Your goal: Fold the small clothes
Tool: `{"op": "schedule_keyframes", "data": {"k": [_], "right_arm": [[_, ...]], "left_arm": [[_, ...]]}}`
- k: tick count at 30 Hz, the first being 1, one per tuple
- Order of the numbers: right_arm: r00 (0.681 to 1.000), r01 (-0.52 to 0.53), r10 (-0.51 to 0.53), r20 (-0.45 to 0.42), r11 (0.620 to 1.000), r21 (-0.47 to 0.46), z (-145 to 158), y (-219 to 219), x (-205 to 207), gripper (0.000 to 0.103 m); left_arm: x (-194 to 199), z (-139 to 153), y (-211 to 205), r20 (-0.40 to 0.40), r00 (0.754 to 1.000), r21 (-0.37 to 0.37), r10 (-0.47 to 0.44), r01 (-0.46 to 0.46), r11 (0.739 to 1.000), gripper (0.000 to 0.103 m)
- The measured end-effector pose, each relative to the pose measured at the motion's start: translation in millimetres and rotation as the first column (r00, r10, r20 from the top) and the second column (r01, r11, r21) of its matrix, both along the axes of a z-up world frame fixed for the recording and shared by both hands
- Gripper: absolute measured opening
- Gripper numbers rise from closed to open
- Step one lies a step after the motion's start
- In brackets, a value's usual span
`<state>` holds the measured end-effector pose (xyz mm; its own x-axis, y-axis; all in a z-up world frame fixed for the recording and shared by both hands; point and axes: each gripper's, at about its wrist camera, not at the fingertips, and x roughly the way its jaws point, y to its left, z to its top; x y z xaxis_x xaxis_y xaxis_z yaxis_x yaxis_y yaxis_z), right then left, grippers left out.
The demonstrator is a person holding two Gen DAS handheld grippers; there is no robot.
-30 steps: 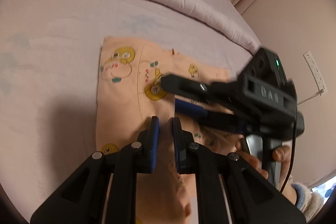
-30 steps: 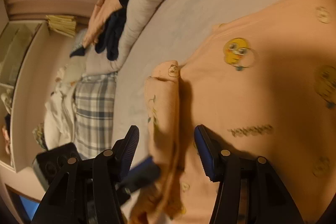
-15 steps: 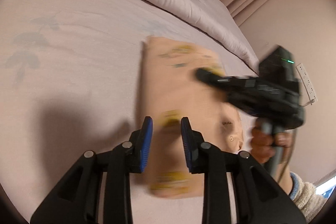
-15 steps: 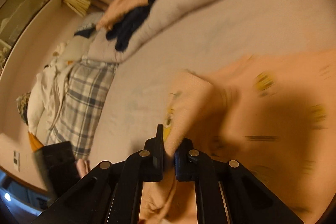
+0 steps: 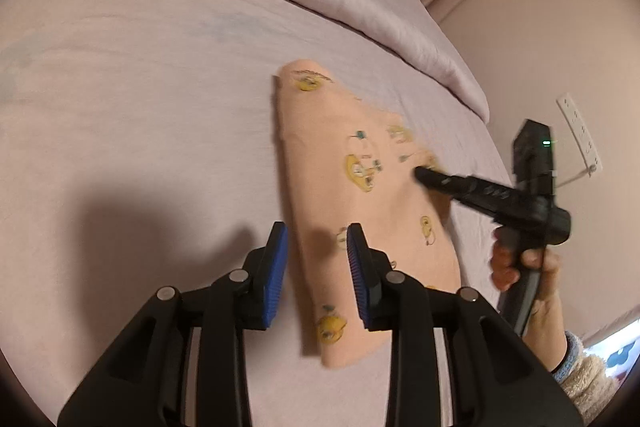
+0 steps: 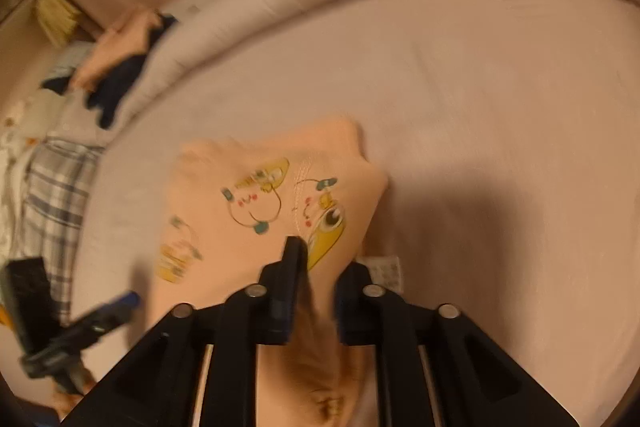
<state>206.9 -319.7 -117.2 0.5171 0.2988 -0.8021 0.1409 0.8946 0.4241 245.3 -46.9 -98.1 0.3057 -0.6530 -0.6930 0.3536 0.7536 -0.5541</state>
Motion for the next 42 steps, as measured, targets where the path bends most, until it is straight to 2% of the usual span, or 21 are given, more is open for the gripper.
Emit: {"op": "schedule_keyframes", "data": {"k": [2,4,6,8,10,13,15,16,19,21,23,27,30,35,37,39,42], "right_arm": [[0.999,0.009,-0.009,0.032,1.000,-0.008,-1,1,-2,0.019],[0.998,0.018,-0.014,0.063,0.998,-0.055,6,7,-3,0.030],[0.995,0.038,-0.026,0.100,0.993,-0.116,11,12,-7,0.038],[0.998,0.011,0.001,0.069,0.985,-0.173,2,20,-3,0.048],[0.999,-0.004,0.012,0.039,0.980,-0.200,-12,17,-1,0.053],[0.998,0.010,-0.007,0.059,0.999,-0.053,-9,-6,-6,0.054],[0.998,0.017,-0.021,0.052,0.997,0.079,-12,-21,-8,0.055],[0.999,0.019,-0.024,0.046,0.994,0.110,-14,-23,-8,0.055],[1.000,0.013,-0.019,0.024,0.971,0.238,-25,-29,-7,0.055],[1.000,-0.007,0.001,0.020,0.952,0.306,-29,-27,-7,0.055],[1.000,-0.017,0.014,0.011,0.937,0.348,-33,-25,-5,0.055],[0.999,-0.046,0.041,0.020,0.935,0.350,-32,-21,-7,0.055],[0.998,-0.059,0.051,0.031,0.941,0.332,-29,-18,-9,0.055],[0.998,-0.064,0.056,0.039,0.959,0.275,-24,-9,-7,0.038],[0.997,-0.068,0.058,0.049,0.964,0.255,-21,-8,-9,0.030],[0.996,-0.072,0.059,0.065,0.972,0.222,-13,-2,-12,0.029],[0.993,-0.086,0.070,0.100,0.981,0.174,5,9,-14,0.027]], "left_arm": [[2,0,-15,0.016,1.000,0.023,-0.022,0.022,0.999,0.030],[6,-2,-26,0.031,0.999,0.045,-0.041,0.039,0.998,0.030],[5,-8,-39,0.056,0.996,0.120,-0.064,0.057,0.991,0.031],[9,-18,-46,0.058,0.996,0.177,-0.069,0.058,0.982,0.035],[14,-21,-45,0.045,0.997,0.167,-0.063,0.054,0.984,0.036],[17,-16,-31,0.004,0.999,0.082,-0.046,0.045,0.996,0.040],[24,-17,-15,-0.046,0.999,-0.022,0.000,-0.001,1.000,0.068],[27,-18,-10,-0.065,0.998,-0.049,0.018,-0.021,0.999,0.071],[40,-29,-4,-0.127,0.991,-0.098,0.038,-0.050,0.994,0.071],[47,-38,-5,-0.174,0.984,-0.145,0.028,-0.054,0.988,0.071],[52,-42,-10,-0.188,0.982,-0.179,0.021,-0.056,0.982,0.070],[61,-44,-16,-0.211,0.978,-0.224,0.005,-0.053,0.973,0.069],[60,-44,-20,-0.211,0.977,-0.214,0.001,-0.047,0.976,0.059],[56,-43,-21,-0.204,0.979,-0.177,0.014,-0.051,0.983,0.038],[55,-42,-22,-0.200,0.980,-0.175,0.023,-0.059,0.983,0.035],[52,-38,-20,-0.188,0.982,-0.184,0.029,-0.064,0.981,0.030],[46,-30,-17,-0.160,0.987,-0.187,0.031,-0.061,0.981,0.026]]}}
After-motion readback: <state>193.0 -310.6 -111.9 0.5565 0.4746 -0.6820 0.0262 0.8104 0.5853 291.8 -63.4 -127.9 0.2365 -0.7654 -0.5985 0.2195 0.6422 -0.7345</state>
